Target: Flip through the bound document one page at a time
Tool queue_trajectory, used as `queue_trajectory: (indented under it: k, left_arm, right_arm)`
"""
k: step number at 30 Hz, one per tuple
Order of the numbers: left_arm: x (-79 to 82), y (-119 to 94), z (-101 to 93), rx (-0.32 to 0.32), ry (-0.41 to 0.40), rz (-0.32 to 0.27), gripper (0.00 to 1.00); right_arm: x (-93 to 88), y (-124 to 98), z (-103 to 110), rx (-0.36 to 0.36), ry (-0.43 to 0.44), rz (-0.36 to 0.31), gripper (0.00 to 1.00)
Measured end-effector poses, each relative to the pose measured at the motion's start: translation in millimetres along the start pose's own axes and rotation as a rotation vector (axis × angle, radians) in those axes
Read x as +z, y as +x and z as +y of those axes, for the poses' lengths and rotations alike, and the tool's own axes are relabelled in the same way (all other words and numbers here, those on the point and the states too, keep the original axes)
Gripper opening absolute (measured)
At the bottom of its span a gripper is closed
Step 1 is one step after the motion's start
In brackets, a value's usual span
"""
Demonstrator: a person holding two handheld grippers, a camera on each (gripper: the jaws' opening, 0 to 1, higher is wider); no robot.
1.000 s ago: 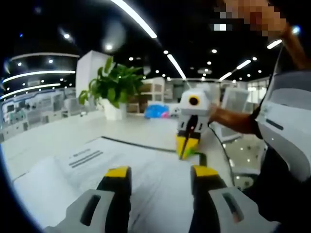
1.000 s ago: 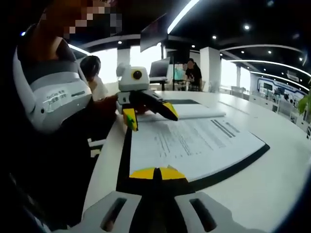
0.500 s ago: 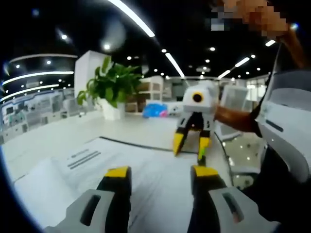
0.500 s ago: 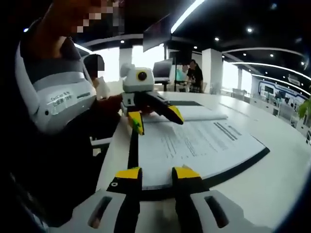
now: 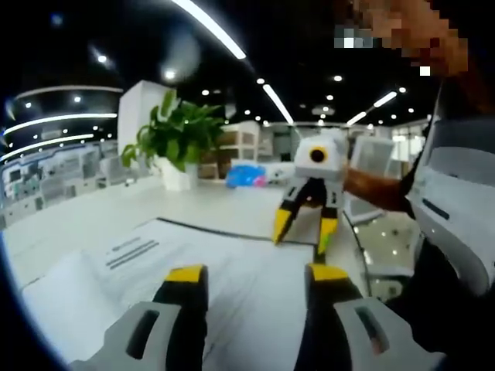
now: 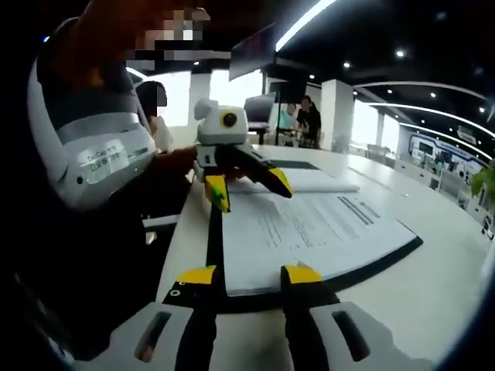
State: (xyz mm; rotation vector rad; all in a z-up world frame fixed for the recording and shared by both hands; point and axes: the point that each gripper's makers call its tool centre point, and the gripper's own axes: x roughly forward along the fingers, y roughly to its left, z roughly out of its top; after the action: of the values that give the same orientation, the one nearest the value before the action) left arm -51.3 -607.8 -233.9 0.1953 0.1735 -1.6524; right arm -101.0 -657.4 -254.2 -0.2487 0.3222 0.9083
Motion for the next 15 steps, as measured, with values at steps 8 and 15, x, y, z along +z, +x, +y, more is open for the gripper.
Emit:
queue_trajectory:
  k: [8,15]
  left_arm:
    - [-1.8,2.5,-0.9,0.000,-0.008,0.005,0.51]
    - [-2.8,4.9,-0.9,-0.006,-0.011,0.012,0.51]
  right_arm:
    - [-1.7,-3.1,0.4,-0.008,0.000,-0.007,0.34]
    - [-4.6,-4.1,-2.7,-0.011,0.016,-0.020,0.34]
